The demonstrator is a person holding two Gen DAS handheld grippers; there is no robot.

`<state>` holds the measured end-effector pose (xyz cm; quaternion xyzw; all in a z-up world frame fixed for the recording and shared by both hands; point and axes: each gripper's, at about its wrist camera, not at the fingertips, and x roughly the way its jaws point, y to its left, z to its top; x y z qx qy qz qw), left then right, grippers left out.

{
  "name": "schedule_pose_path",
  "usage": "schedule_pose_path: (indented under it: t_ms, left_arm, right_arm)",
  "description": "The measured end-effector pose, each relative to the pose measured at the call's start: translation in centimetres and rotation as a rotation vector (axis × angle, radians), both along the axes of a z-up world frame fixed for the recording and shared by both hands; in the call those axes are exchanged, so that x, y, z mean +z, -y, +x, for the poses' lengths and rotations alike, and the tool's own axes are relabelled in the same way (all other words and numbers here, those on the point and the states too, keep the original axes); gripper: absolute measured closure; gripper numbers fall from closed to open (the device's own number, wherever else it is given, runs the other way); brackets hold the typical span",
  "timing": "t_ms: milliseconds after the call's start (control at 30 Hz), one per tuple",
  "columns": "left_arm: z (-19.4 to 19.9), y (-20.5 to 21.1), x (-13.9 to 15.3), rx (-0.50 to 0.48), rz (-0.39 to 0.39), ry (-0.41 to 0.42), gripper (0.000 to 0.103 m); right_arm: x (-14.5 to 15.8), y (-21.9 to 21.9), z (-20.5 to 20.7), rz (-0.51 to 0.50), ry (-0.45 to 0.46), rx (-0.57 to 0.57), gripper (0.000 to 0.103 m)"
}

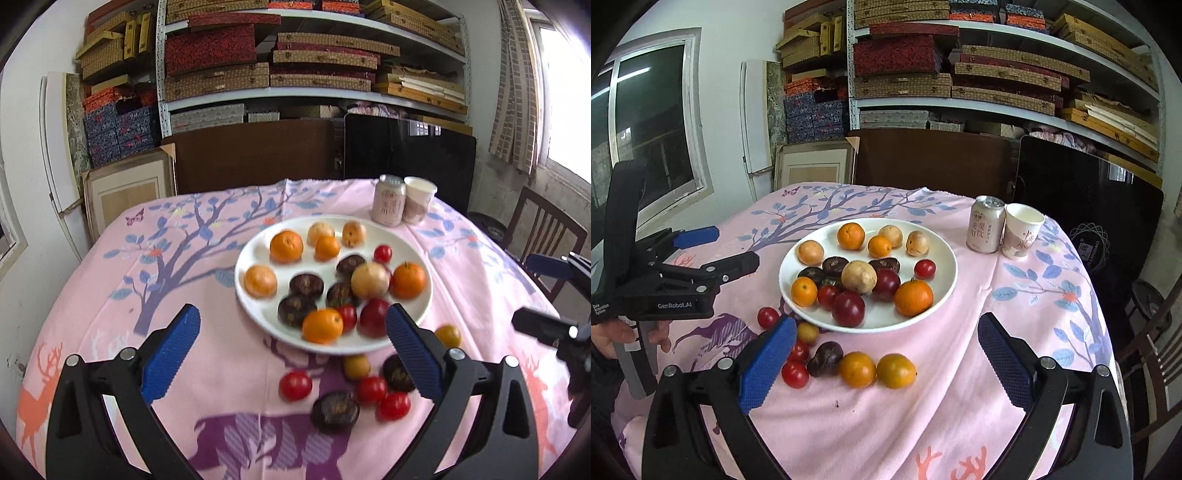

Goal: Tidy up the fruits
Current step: 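Move both open tools back toward the loose fruits on the cloth, then grasp a dark purple fruit with the left tool while the right tool grasps a yellow tomato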

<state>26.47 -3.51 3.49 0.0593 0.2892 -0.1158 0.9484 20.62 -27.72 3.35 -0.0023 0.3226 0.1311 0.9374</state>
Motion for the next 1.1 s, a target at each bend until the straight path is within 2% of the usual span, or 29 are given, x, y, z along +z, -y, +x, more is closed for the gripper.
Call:
schedule_pose_path:
  t_ms: [100,200,400,533,600,733,767,800,833,867,900,933,1000,1100]
  left_arm:
    - [-0.9,-0.5,-2.3,-0.007,0.024,-0.053,0.004]
    - [-1.2,-0.3,-4.7,0.000,0.074,-0.110,0.005]
    - [-0.5,1.2,-8.0,-0.067,0.202,-0.164,0.004]
    - [1.5,1.9,-10.0,-0.149,0.156,-0.306,0.004]
    - [2.2,1.7,-10.1,-0.149,0.120,-0.328,0.004]
    - [2.6,1.8,-10.2,-0.136,0.119,-0.327,0.005]
    - [2.5,1.9,-10.1,-0.145,0.115,-0.321,0.011]
    - [2.3,1.9,-10.0,-0.152,0.110,-0.311,0.021]
    - [2.0,2.1,-9.8,-0.164,0.105,-0.305,0.026]
    - [1.8,2.1,-9.6,-0.167,0.114,-0.294,0.033]
    - [1.6,2.3,-9.4,-0.167,0.123,-0.282,0.045]
    - [1.4,2.3,-9.2,-0.160,0.128,-0.264,0.051]
    - [1.3,2.0,-8.8,-0.153,0.100,-0.261,0.063]
    - [1.5,0.6,-8.6,-0.134,0.001,-0.306,0.063]
  right_arm:
    - [-1.8,1.0,0.4,0.031,-0.067,-0.009,0.004]
    - [-4.2,1.4,1.4,-0.027,-0.125,-0.048,0.004]
    - [-8.5,1.7,3.6,-0.095,-0.224,-0.061,0.003]
    - [-10.6,0.6,5.3,-0.159,-0.292,-0.077,0.003]
    - [-10.3,0.6,5.7,-0.142,-0.275,-0.087,0.003]
    - [-10.5,0.4,6.7,-0.146,-0.278,-0.083,0.004]
    - [-10.5,0.4,6.8,-0.131,-0.280,-0.070,0.006]
    - [-10.3,0.4,6.8,-0.106,-0.278,-0.046,0.017]
    - [-10.1,0.3,6.7,-0.088,-0.264,-0.026,0.029]
    - [-9.8,0.2,6.7,-0.078,-0.252,-0.010,0.037]
    - [-9.6,-0.1,6.6,-0.066,-0.241,0.014,0.054]
    - [-9.4,-0.4,6.7,-0.058,-0.232,0.032,0.067]
    - [-9.2,-0.8,6.6,-0.069,-0.211,0.021,0.067]
    - [-8.2,-1.1,5.9,-0.027,-0.158,0.027,0.067]
